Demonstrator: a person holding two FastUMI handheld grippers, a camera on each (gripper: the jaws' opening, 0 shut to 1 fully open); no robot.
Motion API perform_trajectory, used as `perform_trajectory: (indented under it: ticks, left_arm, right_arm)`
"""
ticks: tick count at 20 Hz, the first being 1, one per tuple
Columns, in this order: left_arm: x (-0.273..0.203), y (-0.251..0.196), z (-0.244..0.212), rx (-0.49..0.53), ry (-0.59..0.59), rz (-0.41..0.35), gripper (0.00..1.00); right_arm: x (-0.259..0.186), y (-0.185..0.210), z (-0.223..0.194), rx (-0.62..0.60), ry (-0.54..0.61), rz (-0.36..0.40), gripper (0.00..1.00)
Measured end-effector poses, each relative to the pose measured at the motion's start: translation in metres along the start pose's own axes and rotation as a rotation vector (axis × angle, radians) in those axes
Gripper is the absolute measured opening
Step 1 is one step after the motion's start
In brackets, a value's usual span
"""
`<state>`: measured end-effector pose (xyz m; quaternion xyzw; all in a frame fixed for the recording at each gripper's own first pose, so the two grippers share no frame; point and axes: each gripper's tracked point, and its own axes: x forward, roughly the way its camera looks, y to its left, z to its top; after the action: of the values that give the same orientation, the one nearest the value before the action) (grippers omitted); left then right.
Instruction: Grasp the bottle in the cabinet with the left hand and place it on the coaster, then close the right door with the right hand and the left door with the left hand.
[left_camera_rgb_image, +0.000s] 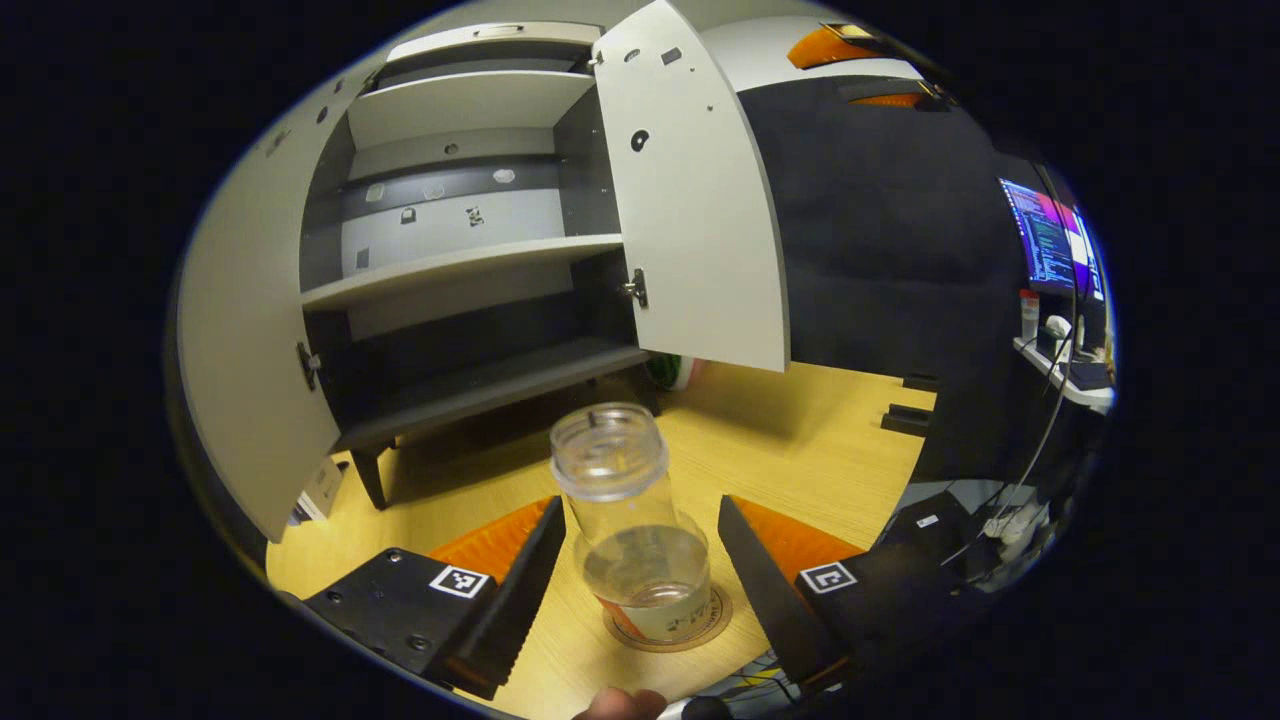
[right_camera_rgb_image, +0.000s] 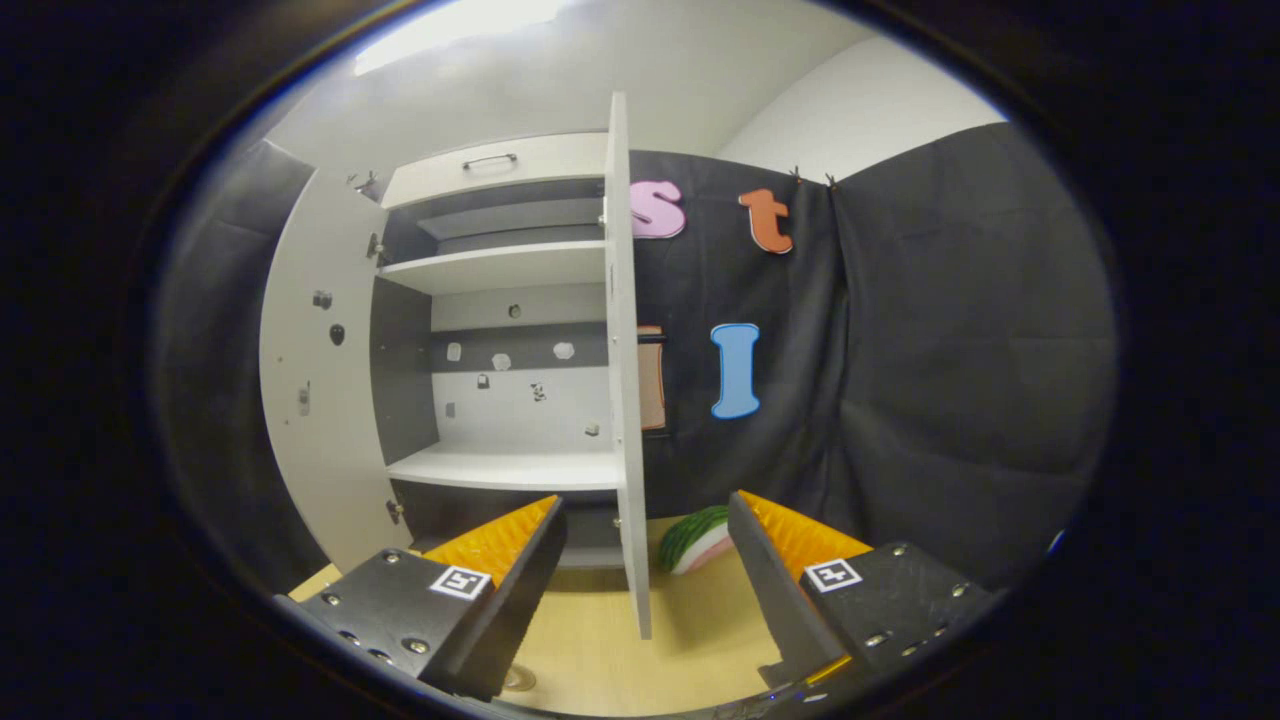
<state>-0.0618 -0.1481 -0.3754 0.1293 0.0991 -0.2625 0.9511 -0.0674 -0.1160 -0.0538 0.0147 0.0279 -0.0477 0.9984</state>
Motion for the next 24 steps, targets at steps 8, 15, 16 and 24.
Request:
perform_trajectory:
  ticks: [8, 15, 16, 24]
  left_arm:
    - [-0.053, 0.033, 0.120, -0.084, -0.124, 0.073, 0.98]
    - [-0.114, 0.111, 0.212, -0.076, -0.159, 0.270, 0.98]
    - [-0.125, 0.121, 0.221, -0.082, -0.174, 0.291, 0.98]
    - [-0.210, 0.180, 0.265, -0.182, -0.292, 0.385, 1.00]
  right_arm:
    - [-0.017, -0.048, 0.012, -0.018, -0.055, -0.031, 0.98]
    - [0.032, -0.102, 0.016, 0.097, 0.016, -0.153, 0.94]
    - [0.044, -0.108, 0.018, 0.121, 0.028, -0.167, 0.98]
    - [0.127, -0.121, 0.059, 0.173, 0.042, -0.189, 0.98]
